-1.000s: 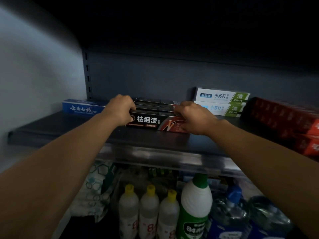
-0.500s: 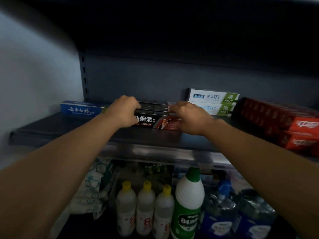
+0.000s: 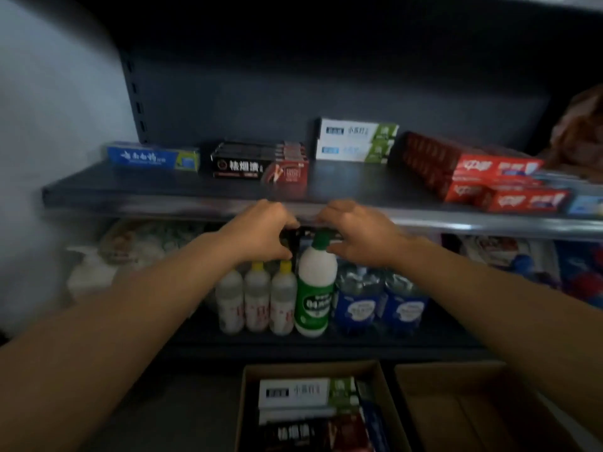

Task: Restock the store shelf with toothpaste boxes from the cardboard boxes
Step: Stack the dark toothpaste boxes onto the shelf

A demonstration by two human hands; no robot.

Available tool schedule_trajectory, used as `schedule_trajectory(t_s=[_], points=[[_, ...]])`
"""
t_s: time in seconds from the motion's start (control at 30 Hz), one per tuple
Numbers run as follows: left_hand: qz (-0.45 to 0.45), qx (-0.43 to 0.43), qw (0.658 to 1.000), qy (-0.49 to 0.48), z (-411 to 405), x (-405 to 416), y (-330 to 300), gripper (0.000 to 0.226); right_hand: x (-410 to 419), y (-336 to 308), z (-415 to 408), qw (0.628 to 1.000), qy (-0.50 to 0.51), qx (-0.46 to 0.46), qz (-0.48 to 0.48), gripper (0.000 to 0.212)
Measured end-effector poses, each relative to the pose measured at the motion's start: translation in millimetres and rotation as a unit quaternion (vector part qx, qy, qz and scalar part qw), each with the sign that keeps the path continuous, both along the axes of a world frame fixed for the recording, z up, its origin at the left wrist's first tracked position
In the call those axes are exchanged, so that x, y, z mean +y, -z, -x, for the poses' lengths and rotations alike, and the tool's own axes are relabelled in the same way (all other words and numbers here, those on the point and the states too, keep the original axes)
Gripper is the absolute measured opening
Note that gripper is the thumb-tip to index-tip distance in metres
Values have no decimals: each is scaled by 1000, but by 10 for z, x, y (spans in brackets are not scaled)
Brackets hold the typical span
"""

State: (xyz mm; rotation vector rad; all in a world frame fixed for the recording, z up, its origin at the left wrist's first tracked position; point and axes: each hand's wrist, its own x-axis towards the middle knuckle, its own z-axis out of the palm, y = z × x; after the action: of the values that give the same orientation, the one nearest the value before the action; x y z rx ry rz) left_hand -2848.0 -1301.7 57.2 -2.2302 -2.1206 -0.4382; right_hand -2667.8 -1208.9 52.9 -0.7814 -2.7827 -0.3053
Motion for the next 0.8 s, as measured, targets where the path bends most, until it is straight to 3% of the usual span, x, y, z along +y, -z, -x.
schedule_trajectory(t_s=[0.2,0.47,0.67,0.8], points=[[116,-17,993,30,-367,-258,850,20,-282,1027,-372,994,-8,-63,94,54],[268,-35,961,50,-413,-266,2179,32,-499,2317,-580,956,-11,-158,249,57],[310,-52,947,60,-394,-252,2668,55,-564,2948,-683,926,-21,-247,284,74],[313,-64,945,70,-376,-233,2794,51,-494,3110,-675,918,-16,-247,310,80]])
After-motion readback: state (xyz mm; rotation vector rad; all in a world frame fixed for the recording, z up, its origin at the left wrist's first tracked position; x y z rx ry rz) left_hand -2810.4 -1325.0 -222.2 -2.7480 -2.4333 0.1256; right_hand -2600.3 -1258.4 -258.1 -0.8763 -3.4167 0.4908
